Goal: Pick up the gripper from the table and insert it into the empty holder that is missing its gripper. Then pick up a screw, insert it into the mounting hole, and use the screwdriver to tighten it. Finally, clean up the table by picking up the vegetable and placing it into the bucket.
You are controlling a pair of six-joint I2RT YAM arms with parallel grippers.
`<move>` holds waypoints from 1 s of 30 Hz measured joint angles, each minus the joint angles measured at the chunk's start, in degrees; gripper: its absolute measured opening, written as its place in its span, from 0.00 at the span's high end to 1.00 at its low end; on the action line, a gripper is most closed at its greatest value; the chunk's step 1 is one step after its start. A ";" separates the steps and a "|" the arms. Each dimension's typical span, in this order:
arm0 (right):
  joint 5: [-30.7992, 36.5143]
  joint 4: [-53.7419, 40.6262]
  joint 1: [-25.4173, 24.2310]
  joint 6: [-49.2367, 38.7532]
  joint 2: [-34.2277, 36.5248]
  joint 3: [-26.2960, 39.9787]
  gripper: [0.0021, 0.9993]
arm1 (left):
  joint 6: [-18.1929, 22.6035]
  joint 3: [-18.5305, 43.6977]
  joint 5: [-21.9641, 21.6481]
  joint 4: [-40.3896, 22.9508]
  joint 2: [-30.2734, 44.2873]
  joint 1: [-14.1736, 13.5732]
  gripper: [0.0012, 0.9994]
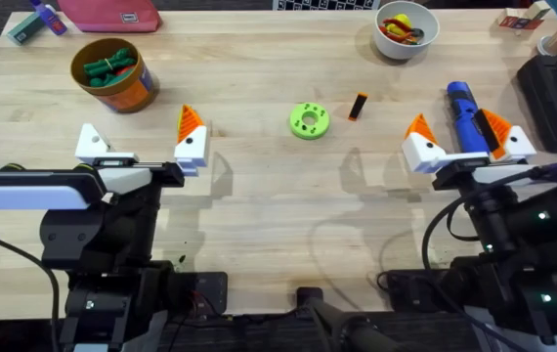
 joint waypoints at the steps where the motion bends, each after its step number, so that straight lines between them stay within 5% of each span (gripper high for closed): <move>1: 0.00 0.00 -0.02 0.02 0.00 0.00 0.01 | 0.00 0.00 0.00 0.00 0.02 0.00 0.01; 8: 0.02 1.56 -0.02 0.00 0.00 -0.02 0.01 | 2.29 0.00 -0.02 7.65 0.02 0.00 0.01; 12: 0.37 9.89 -0.02 0.00 0.00 -0.02 0.01 | 5.73 0.00 -0.04 12.75 0.02 0.00 0.01; 18: 0.70 16.92 -0.02 0.00 0.02 0.75 0.01 | 9.01 1.73 -1.45 12.06 0.53 0.00 0.01; 24: 1.57 16.20 -0.02 0.02 4.01 7.64 0.01 | 11.20 12.64 -4.35 9.53 10.53 0.00 0.01; 30: 1.77 6.85 -0.02 0.00 18.16 20.93 0.01 | 12.47 26.80 -5.04 -1.01 28.74 0.00 0.01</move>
